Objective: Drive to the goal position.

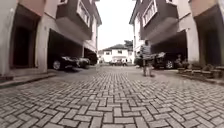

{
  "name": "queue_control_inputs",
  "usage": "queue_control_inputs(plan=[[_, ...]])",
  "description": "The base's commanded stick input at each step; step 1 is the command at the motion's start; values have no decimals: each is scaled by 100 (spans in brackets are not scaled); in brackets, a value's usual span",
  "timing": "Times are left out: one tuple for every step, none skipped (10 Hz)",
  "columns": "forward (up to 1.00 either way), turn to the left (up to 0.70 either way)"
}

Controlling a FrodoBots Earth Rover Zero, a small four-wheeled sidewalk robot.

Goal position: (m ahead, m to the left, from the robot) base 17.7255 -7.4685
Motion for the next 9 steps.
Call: queue_control_inputs(plan=[[70,0],[70,0],[70,0],[70,0],[70,0],[70,0],[70,0],[70,0],[70,0]])
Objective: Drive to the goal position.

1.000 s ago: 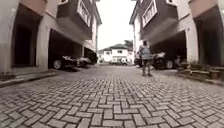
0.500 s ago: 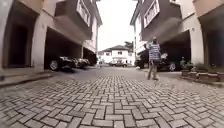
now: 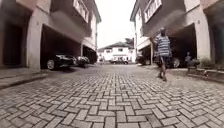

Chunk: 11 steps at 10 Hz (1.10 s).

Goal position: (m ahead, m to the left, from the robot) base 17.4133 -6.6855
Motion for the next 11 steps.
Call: queue_control_inputs(plan=[[70,0],[70,0],[70,0],[70,0],[70,0],[70,0],[70,0],[70,0],[70,0],[70,0],[70,0]])
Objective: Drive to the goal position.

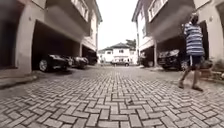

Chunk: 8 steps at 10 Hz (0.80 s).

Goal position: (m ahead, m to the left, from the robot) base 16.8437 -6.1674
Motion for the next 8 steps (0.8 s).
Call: queue_control_inputs(plan=[[70,0],[70,0],[70,0],[70,0],[70,0],[70,0],[70,0],[70,0]])
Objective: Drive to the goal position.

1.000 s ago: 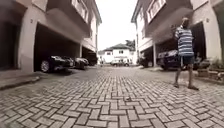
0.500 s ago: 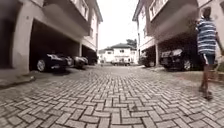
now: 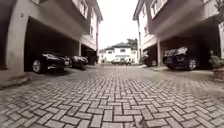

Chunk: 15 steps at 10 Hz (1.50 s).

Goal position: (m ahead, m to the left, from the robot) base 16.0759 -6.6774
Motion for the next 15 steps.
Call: queue_control_inputs(plan=[[70,0],[70,0],[70,0],[70,0],[70,0],[70,0],[70,0],[70,0],[70,0],[70,0],[70,0],[70,0],[70,0],[70,0],[70,0]])
